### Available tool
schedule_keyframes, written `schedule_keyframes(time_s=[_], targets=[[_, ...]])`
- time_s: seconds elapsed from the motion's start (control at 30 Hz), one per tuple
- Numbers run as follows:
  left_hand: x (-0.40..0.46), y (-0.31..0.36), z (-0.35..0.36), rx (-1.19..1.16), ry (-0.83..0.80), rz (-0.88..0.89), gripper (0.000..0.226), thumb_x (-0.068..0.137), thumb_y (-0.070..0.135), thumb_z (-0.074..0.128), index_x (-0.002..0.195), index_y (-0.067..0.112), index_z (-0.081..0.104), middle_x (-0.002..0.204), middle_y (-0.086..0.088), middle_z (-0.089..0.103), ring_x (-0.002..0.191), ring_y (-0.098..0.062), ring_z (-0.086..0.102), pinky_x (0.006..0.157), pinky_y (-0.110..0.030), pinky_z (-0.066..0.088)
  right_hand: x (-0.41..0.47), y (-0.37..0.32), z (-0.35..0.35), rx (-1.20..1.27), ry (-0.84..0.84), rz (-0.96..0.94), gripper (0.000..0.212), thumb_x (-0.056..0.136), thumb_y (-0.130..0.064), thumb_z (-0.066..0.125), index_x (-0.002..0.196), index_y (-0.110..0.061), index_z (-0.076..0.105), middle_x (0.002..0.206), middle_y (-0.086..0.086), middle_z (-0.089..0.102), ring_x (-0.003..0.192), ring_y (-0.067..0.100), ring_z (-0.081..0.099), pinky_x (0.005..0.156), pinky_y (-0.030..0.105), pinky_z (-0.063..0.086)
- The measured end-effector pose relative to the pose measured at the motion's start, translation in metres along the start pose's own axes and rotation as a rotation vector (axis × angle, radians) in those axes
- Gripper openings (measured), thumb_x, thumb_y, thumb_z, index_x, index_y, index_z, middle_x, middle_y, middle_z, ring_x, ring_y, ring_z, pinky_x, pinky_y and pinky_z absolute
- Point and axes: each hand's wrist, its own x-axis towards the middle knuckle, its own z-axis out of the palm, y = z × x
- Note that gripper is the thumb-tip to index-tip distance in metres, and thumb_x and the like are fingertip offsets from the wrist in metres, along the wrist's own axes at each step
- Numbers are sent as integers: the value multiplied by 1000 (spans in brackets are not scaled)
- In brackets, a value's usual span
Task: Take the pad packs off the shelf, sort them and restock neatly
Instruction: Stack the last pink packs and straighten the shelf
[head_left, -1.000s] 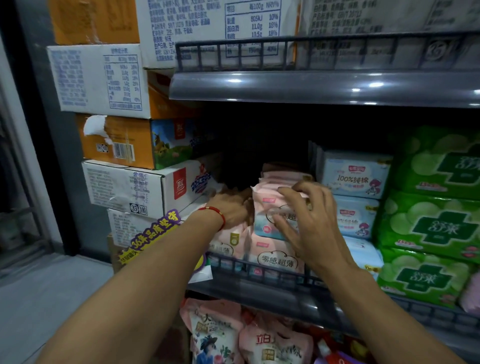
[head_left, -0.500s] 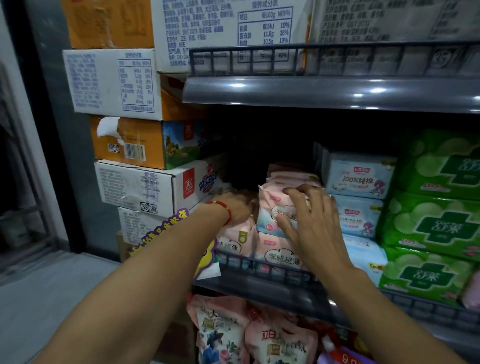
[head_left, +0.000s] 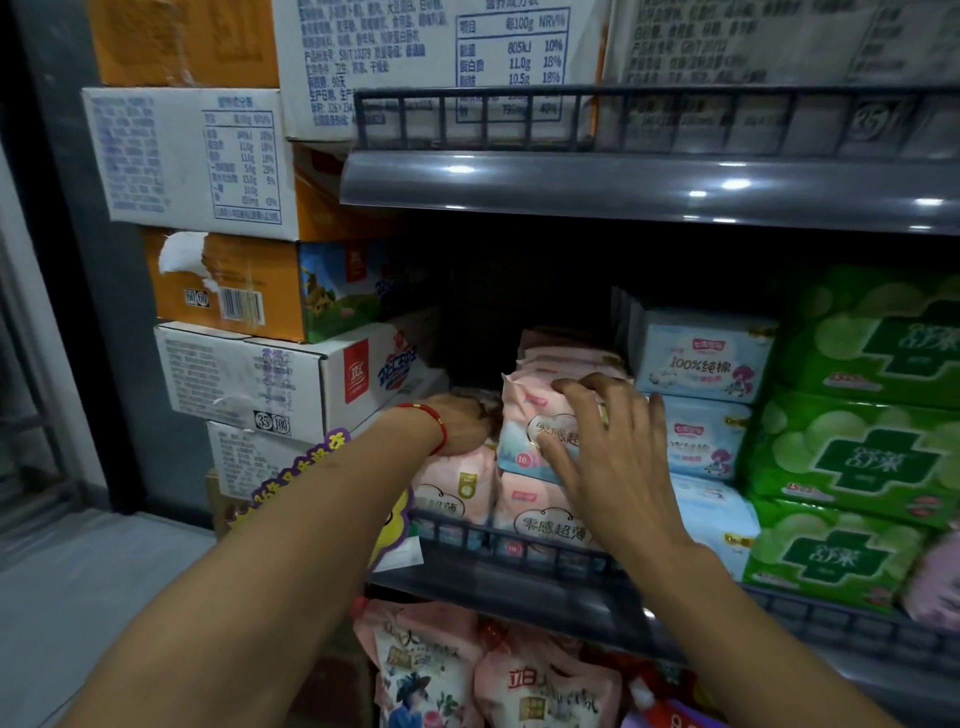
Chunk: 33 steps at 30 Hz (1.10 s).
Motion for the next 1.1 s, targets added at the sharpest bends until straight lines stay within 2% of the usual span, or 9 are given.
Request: schedule_keyframes(time_s=[0.07, 0.17, 0.3, 0.4, 0.53, 0.63, 0.87, 1.0, 1.1], targets=[[4, -1, 1, 11, 21, -4, 31, 108, 23, 31, 122, 13, 57, 140, -14, 58, 112, -30, 59, 95, -32, 42, 0, 0, -2, 14, -10, 6, 50, 95, -43, 62, 139, -22, 49, 132, 10, 48, 127, 34, 46, 117, 65, 28], [4, 0, 1, -15, 130, 8, 39, 109, 27, 32, 138, 12, 53, 147, -14, 52, 127, -33, 53, 101, -33, 40, 2, 0, -3, 8, -18, 6, 51, 94, -44, 61, 138, -21, 49, 130, 10, 49, 125, 34, 47, 117, 66, 26], [-4, -17, 5, -131, 417, -133, 31, 96, 16, 52, 125, 12, 64, 122, -21, 62, 112, -40, 61, 91, -41, 52, 1, -1, -6, -11, -36, 14, 50, 94, -44, 63, 137, -23, 48, 129, 9, 48, 124, 33, 46, 117, 67, 25], [-40, -14, 21, -154, 533, -106, 37, 87, 5, 54, 118, 17, 71, 113, -17, 69, 107, -37, 65, 91, -43, 56, 1, -3, -9, -11, -51, 15, 48, 97, -45, 61, 138, -23, 47, 131, 9, 47, 125, 33, 45, 116, 67, 23], [-72, 6, 54, 8, 358, 34, 41, 90, 26, 53, 128, 9, 51, 127, -15, 53, 120, -34, 51, 99, -39, 42, 1, -3, -10, -34, -53, 7, 48, 98, -45, 59, 138, -22, 47, 131, 10, 48, 125, 34, 47, 116, 69, 23], [-54, 3, 60, 113, 340, 34, 47, 97, 22, 54, 139, 7, 42, 135, -15, 47, 124, -34, 46, 103, -41, 39, 1, -3, -10, -46, -52, 9, 47, 97, -44, 60, 137, -21, 49, 131, 10, 48, 126, 34, 47, 116, 68, 23], [-34, 0, 37, -6, 209, 10, 32, 94, 21, 52, 122, 7, 60, 127, -16, 61, 113, -34, 58, 91, -36, 47, 2, -6, -9, -62, -56, 17, 46, 97, -43, 60, 137, -21, 49, 132, 10, 48, 126, 34, 45, 114, 67, 26], [-20, -11, 7, -144, 339, -127, 31, 93, 14, 48, 118, 2, 62, 122, -25, 61, 111, -41, 59, 83, -36, 45, 2, -6, -9, -65, -67, 16, 47, 97, -42, 60, 138, -22, 48, 133, 10, 47, 126, 34, 44, 116, 67, 24], [2, -22, 3, -146, 302, -189, 32, 94, 17, 48, 122, 7, 60, 128, -23, 60, 114, -41, 59, 88, -40, 49, 1, -5, -8, -77, -76, 17, 48, 98, -43, 58, 140, -22, 49, 134, 10, 47, 127, 35, 45, 116, 66, 25]])
